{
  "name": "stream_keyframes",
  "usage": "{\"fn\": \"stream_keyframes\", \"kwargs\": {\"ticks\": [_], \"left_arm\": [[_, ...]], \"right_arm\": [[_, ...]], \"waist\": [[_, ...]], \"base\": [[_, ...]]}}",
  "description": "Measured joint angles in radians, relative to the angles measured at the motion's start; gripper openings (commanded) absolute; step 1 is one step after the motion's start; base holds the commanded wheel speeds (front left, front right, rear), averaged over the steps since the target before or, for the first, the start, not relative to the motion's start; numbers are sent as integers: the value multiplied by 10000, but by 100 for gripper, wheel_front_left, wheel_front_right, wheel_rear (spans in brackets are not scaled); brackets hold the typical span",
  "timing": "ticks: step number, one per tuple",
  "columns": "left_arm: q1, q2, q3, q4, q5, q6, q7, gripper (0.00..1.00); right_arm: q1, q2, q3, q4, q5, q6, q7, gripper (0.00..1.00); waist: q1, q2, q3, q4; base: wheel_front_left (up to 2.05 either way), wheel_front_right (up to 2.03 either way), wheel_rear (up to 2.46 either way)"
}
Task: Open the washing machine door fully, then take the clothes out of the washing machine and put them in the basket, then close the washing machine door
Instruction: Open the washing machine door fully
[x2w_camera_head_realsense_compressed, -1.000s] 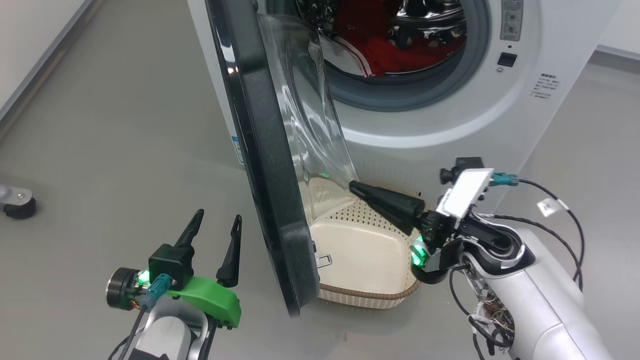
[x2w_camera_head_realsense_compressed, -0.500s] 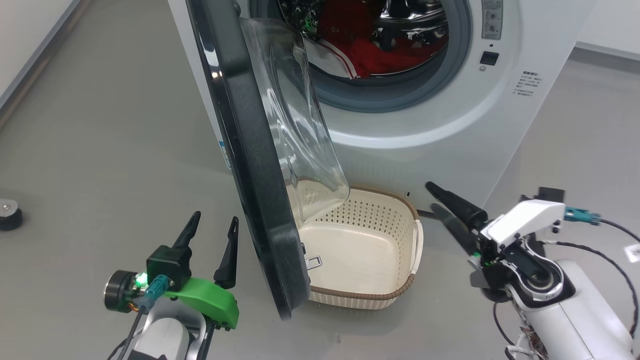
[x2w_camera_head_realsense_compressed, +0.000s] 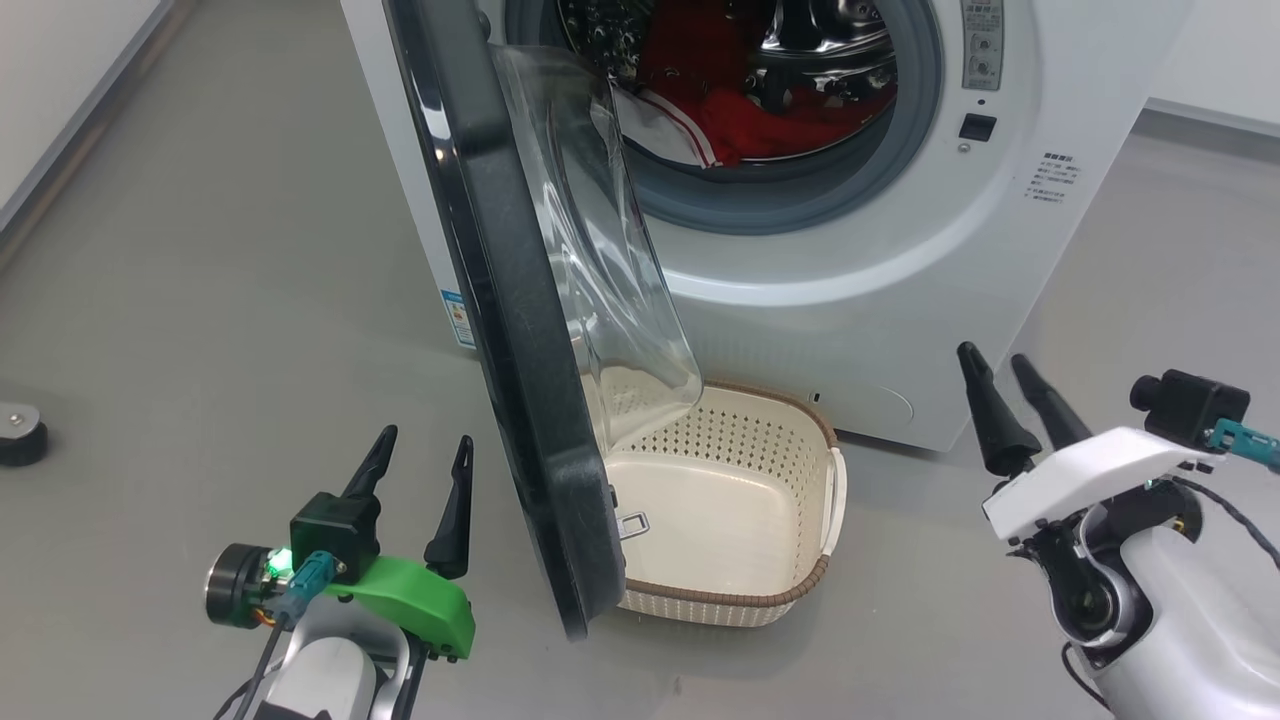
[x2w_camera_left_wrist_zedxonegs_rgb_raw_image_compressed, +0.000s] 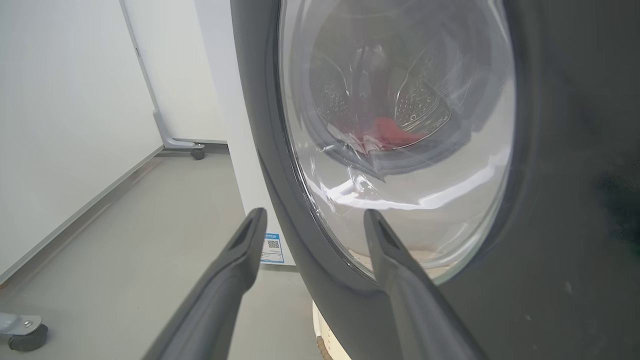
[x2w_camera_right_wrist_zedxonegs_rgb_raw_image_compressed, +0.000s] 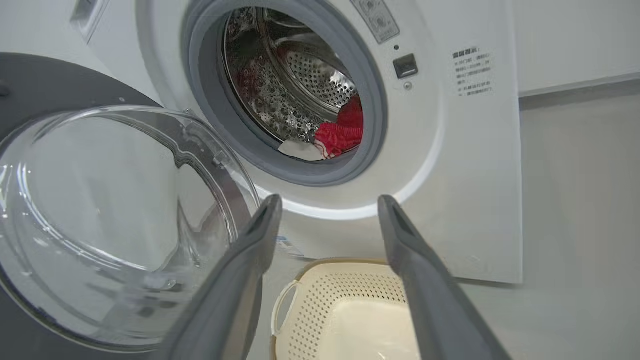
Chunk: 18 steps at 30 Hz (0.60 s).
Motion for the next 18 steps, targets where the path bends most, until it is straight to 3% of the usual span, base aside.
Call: {"fn": "stream_keyframes", "kwargs": {"ticks": [5, 7, 12, 18], "left_arm": [[98, 0, 50, 4, 0, 17, 0, 100], [181, 2, 54, 17, 2, 19, 0, 100], [193, 2, 84, 19, 2, 19, 0, 100], [197, 2, 119, 23, 2, 19, 0, 100]], "right_arm": [[7, -190, 104, 180, -1678, -15, -1728, 100], [8, -205, 174, 232, -2268, -265, -2157, 100], [12, -192, 399, 397, -3643, -968, -1791, 100], [164, 138, 278, 293, -4493, -1371, -1653, 100]], "waist": [[0, 0, -61, 24], [0, 0, -77, 37], [0, 0, -104, 57], [0, 0, -121, 47]], "base": [[0, 0, 0], [0, 0, 0], [0, 0, 0], [0, 0, 0]]}}
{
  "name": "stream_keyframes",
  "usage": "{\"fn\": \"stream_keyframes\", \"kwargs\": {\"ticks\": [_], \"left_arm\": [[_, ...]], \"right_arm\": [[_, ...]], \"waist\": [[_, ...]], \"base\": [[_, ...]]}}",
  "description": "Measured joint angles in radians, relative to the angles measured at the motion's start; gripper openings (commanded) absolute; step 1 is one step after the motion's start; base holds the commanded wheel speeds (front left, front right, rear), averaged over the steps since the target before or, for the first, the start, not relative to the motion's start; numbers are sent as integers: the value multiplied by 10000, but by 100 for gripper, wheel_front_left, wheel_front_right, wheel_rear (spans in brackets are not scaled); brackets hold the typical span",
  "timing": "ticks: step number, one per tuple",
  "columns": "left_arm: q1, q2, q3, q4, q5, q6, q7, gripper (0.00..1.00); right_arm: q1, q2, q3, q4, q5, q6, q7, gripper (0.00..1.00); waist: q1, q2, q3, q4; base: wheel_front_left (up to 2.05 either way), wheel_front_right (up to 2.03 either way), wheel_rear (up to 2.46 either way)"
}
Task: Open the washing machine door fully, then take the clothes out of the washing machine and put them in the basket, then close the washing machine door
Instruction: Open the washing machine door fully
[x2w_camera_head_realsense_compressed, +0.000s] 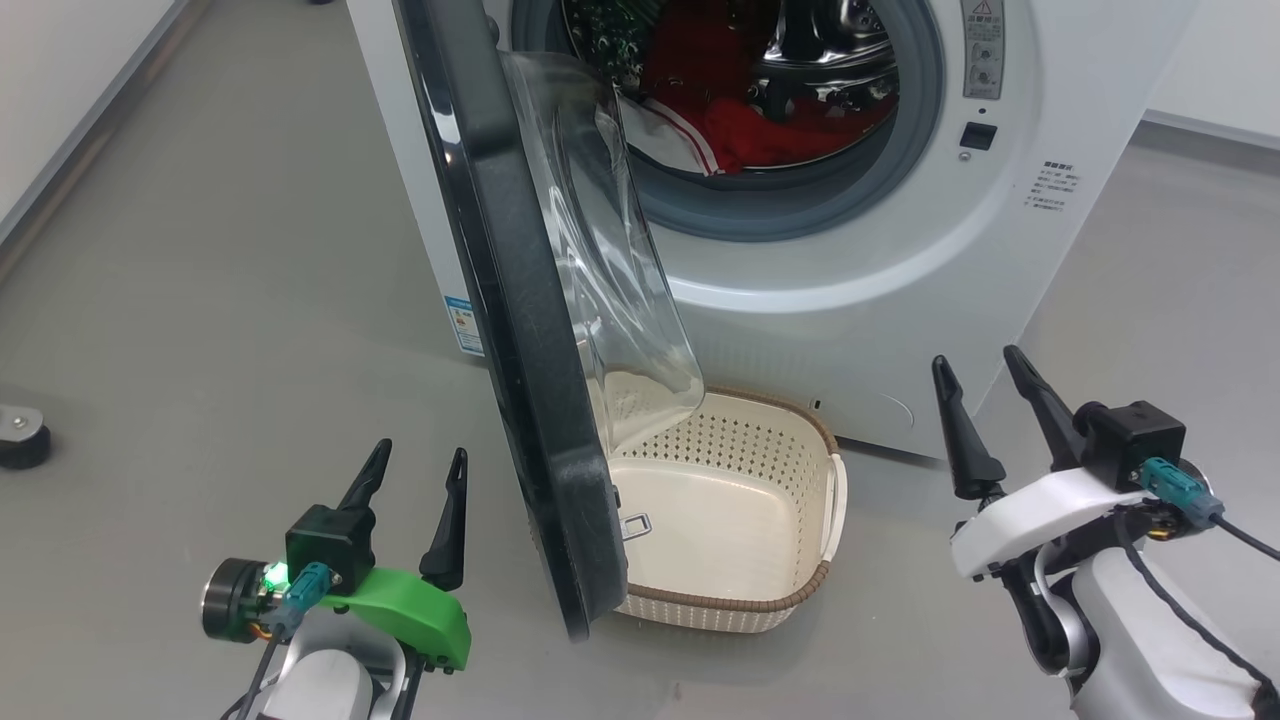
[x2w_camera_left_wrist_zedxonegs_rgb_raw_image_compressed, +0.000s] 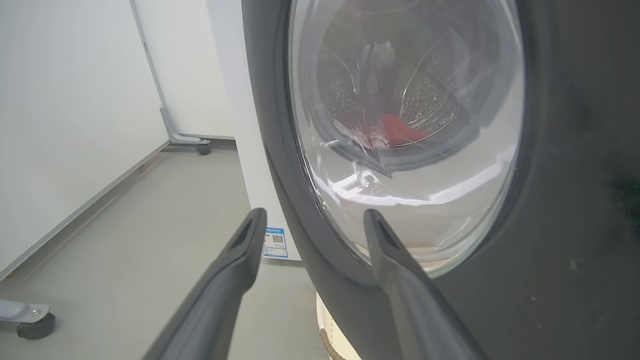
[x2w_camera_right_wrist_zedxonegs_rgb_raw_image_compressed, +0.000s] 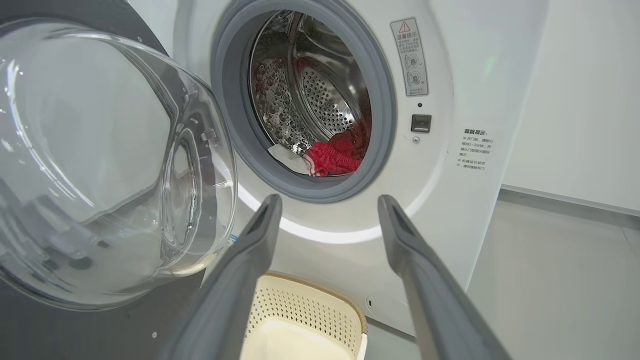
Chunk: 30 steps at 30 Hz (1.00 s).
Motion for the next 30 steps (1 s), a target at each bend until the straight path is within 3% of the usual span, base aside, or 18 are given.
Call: {"fn": "stream_keyframes", "kwargs": {"ticks": [9, 30], "left_arm": [[3, 2, 12, 19, 0, 0, 0, 100], [152, 4, 59, 86, 0, 0, 0, 100]], "right_arm": [[556, 493, -245, -230, -976, -391, 12, 100], [1091, 1041, -1007, -284, -1839, -391, 12, 100]], "waist": [[0, 0, -29, -47], [0, 0, -24, -72]], "base": [[0, 0, 0], [0, 0, 0]]}}
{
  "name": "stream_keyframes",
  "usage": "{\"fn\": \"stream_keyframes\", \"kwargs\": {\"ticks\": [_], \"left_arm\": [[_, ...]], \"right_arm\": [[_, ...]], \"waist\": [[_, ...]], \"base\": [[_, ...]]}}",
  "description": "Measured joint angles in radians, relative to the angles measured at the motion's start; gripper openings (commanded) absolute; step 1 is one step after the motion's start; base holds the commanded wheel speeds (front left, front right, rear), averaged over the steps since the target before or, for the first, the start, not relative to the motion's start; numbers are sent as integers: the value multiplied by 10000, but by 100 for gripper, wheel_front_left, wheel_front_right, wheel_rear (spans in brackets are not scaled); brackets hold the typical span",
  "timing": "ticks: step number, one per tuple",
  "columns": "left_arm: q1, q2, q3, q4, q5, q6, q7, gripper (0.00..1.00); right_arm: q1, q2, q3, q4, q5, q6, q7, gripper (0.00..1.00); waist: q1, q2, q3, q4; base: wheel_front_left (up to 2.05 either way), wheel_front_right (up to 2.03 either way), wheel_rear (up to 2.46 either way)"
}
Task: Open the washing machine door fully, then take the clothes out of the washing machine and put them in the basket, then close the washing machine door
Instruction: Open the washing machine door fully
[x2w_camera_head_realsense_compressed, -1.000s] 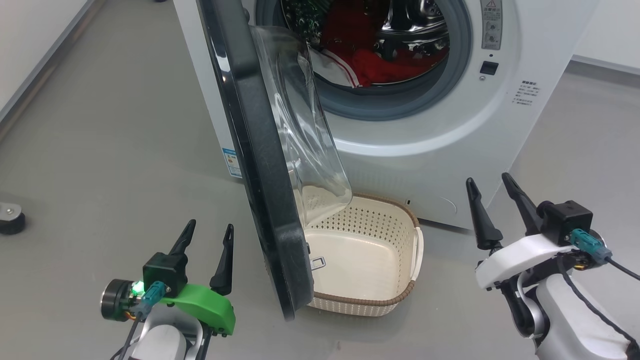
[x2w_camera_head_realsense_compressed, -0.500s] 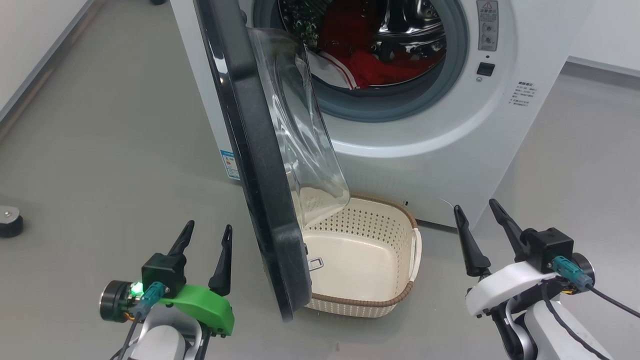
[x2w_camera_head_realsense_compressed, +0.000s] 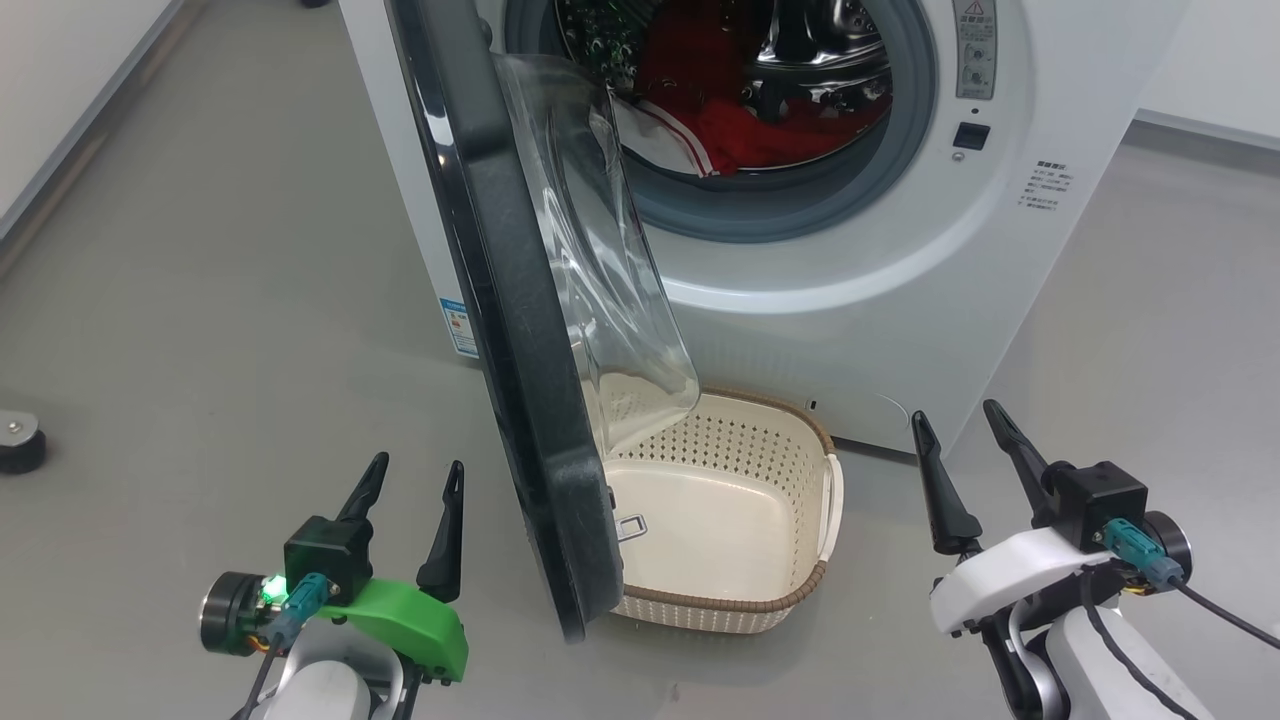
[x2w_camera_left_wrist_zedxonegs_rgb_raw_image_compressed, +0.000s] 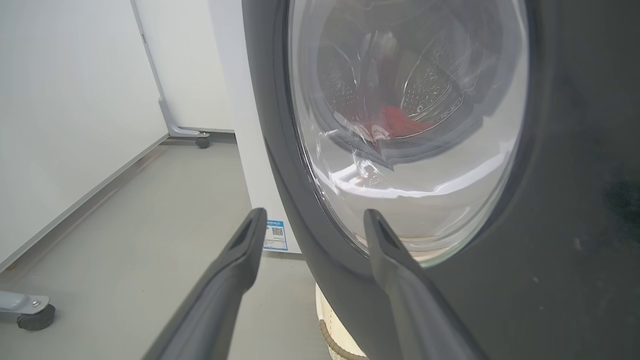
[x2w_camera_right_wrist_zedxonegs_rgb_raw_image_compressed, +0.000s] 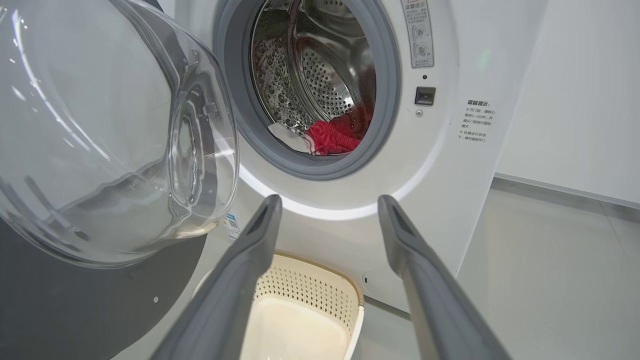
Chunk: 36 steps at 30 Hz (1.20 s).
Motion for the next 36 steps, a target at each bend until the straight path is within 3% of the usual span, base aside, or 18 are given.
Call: {"fn": "stream_keyframes", "kwargs": {"ticks": [12, 16, 27, 36], "left_arm": [[1, 0, 0, 10, 0, 0, 0, 100], [1, 0, 0, 65, 0, -2, 0, 0], [2, 0, 40, -4, 0, -2, 2, 0], [-171, 4, 686, -1797, 113, 234, 0, 0]], "right_arm": [[189, 238, -295, -6, -401, 123, 0, 100], [190, 263, -391, -2, -479, 226, 0, 100], [200, 430, -662, 48, -696, 359, 0, 100], [237, 487, -777, 65, -1020, 531, 0, 100]], "waist": [[0, 0, -8, 37], [0, 0, -13, 42], [0, 0, -21, 73], [0, 0, -51, 175]], "base": [[0, 0, 0], [0, 0, 0], [0, 0, 0], [0, 0, 0]]}}
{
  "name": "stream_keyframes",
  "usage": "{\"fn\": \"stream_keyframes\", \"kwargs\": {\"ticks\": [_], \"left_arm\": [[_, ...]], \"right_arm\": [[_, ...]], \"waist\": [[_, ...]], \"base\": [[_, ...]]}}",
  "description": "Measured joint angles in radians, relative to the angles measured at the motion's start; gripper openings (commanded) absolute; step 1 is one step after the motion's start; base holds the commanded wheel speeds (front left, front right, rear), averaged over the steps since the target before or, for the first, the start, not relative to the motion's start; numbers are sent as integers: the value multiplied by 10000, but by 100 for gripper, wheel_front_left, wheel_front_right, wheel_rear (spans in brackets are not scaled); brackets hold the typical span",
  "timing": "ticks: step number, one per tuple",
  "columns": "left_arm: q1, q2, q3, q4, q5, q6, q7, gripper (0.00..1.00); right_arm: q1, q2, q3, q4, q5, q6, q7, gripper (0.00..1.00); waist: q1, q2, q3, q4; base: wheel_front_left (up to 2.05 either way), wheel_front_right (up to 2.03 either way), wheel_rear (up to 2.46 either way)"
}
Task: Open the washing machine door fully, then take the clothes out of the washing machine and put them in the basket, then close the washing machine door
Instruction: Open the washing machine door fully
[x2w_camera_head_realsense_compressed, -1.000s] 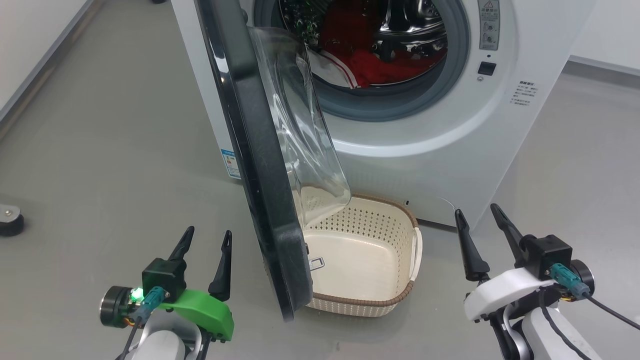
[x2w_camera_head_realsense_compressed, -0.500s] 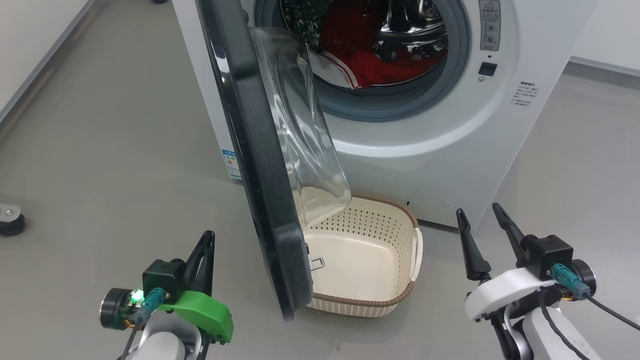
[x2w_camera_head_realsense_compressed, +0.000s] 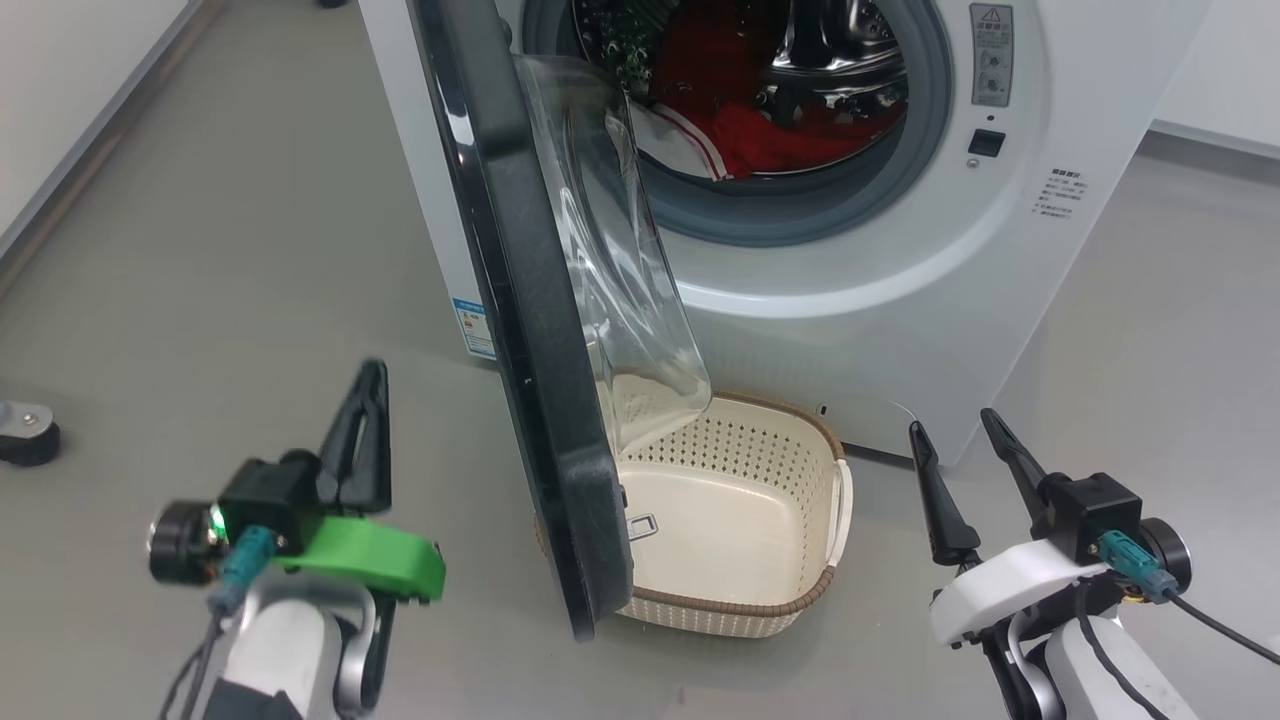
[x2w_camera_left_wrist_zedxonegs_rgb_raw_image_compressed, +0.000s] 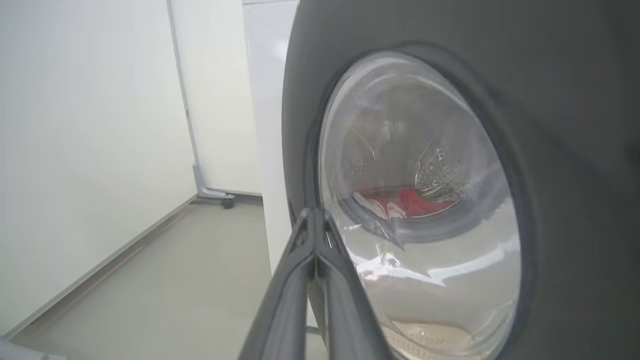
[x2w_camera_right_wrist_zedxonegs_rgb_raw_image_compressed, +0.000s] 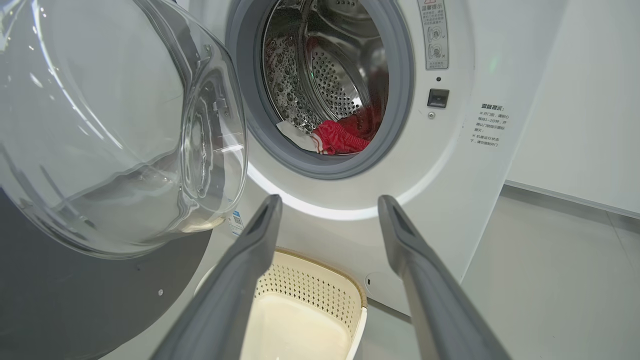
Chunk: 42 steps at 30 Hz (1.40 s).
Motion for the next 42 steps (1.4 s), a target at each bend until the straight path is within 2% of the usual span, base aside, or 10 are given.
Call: {"fn": "stream_keyframes", "kwargs": {"ticks": [11, 15, 22, 31, 42], "left_arm": [[-686, 2, 88, -3730, 792, -19, -58, 0], [-680, 8, -403, -4552, 809, -334, -59, 0], [108, 42, -1785, -4834, 297, -1175, 127, 0], [769, 140, -2723, -5145, -430, -1484, 1248, 0], [1457, 566, -4057, -4991, -1289, -1678, 2915, 0]], "right_arm": [[186, 182, -167, 59, -119, 159, 0, 100], [202, 242, -222, 69, -176, 209, 0, 100], [333, 318, -318, 96, -272, 313, 0, 100], [353, 376, -422, 115, -364, 355, 0, 100], [353, 487, -525, 125, -616, 443, 0, 100]], "waist": [[0, 0, -220, 134], [0, 0, -278, 144], [0, 0, -358, 108], [0, 0, -374, 87], [0, 0, -231, 42]], "base": [[0, 0, 0], [0, 0, 0], [0, 0, 0], [0, 0, 0], [0, 0, 0]]}}
